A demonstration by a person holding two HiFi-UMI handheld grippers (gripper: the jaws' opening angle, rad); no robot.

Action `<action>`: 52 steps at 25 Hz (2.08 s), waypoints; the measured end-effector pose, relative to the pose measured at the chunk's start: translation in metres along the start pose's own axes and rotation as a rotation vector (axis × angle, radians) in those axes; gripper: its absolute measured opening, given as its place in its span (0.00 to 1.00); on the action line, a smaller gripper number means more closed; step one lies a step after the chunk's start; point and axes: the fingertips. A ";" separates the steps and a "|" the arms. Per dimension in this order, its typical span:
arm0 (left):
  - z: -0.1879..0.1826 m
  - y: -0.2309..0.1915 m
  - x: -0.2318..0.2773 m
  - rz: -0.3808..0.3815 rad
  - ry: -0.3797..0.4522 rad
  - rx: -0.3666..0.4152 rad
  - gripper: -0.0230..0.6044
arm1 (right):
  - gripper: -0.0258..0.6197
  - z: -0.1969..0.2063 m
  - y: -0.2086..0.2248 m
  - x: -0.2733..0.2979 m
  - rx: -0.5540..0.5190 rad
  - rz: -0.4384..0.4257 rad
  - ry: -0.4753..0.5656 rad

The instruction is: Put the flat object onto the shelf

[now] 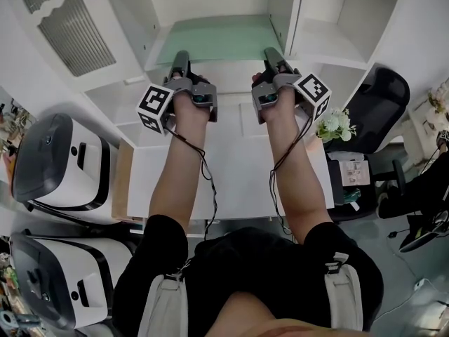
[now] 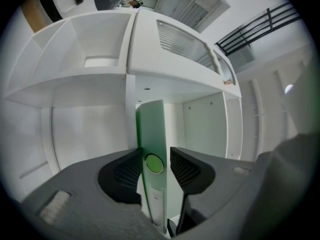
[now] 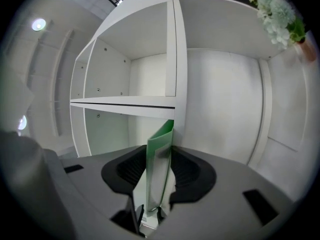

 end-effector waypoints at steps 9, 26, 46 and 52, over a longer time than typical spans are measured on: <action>-0.008 0.024 -0.027 0.065 0.036 0.207 0.34 | 0.29 -0.004 -0.006 -0.031 -0.183 -0.047 -0.024; 0.097 0.031 -0.133 -0.063 -0.183 1.565 0.07 | 0.07 0.025 -0.009 -0.137 -1.428 -0.067 -0.064; 0.175 -0.001 -0.206 -0.137 -0.297 1.428 0.06 | 0.04 0.008 0.044 -0.212 -1.365 -0.001 -0.171; 0.168 0.006 -0.209 -0.129 -0.283 1.436 0.06 | 0.04 0.013 0.043 -0.212 -1.344 0.002 -0.168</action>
Point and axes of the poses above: the fingertips, and each gripper's own axes: x forward along the fingers, y to its right, z out of its underside, and after that the axes turned 9 degrees about x, right-handed
